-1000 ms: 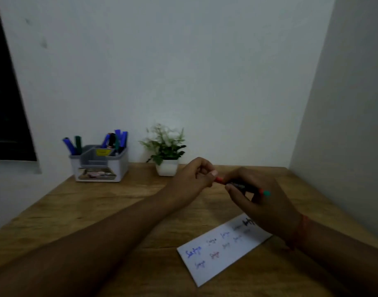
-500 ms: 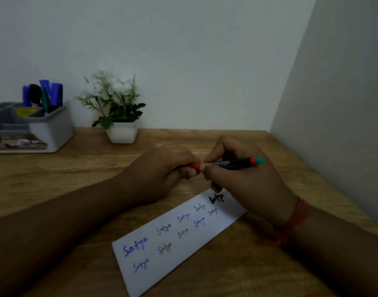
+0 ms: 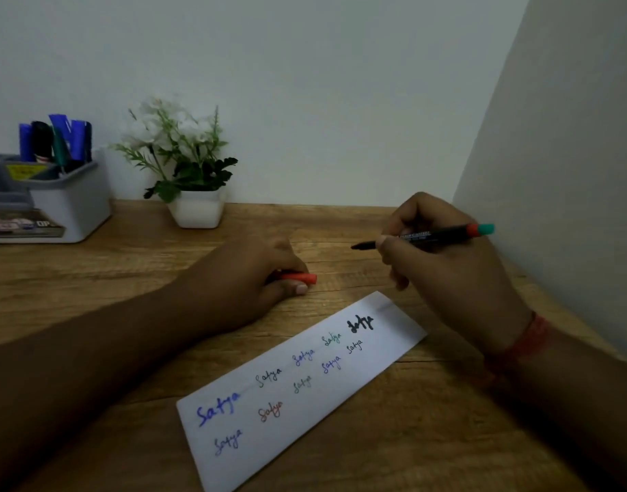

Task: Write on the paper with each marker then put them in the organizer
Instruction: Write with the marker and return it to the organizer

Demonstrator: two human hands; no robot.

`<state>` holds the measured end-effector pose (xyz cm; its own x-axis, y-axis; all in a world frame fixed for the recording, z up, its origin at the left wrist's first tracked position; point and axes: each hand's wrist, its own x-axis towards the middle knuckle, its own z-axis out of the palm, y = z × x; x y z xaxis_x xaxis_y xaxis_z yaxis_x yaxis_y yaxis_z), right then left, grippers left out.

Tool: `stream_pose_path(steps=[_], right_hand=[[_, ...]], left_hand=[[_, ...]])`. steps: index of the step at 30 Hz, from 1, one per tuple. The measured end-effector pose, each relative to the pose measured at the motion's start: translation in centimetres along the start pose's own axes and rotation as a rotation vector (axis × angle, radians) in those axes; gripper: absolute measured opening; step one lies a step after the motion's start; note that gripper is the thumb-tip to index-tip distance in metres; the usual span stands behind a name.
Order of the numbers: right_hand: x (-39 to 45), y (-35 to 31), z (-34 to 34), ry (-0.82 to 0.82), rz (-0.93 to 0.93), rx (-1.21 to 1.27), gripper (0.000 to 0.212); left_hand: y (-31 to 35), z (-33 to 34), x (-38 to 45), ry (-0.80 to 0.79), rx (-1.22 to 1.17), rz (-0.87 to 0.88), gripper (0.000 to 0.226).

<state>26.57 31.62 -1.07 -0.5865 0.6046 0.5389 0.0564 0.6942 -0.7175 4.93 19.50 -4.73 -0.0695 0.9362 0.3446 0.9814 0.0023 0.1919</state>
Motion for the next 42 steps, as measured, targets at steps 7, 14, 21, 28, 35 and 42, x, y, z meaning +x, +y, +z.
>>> stream_pose_path(steps=[7,14,21,28,35,42], right_hand=[[-0.1,-0.2,0.4,-0.069,0.036,-0.012,0.012],[0.5,-1.2,-1.1,-0.105,0.120,0.151,0.008],[-1.2,-2.7,-2.6,-0.336,0.160,0.072,0.012],[-3.8,-0.7,-1.8,-0.325,0.231,-0.011,0.013],[-4.0,-0.8,-1.6,-0.314,0.250,-0.040,0.015],[-4.2,-0.7,-1.5,-0.321,0.253,-0.057,0.016]], left_hand=[[0.7,-0.1,-0.3,0.050,-0.037,-0.054,0.047],[2.4,-0.1,-0.6,0.057,-0.010,-0.139,0.085],[3.8,0.7,-0.8,-0.028,0.145,-0.047,0.084],[4.5,1.4,-1.3,-0.093,0.314,-0.009,0.079],[4.6,1.3,-1.3,-0.134,0.343,-0.040,0.081],[4.6,1.3,-1.3,-0.149,0.361,-0.048,0.080]])
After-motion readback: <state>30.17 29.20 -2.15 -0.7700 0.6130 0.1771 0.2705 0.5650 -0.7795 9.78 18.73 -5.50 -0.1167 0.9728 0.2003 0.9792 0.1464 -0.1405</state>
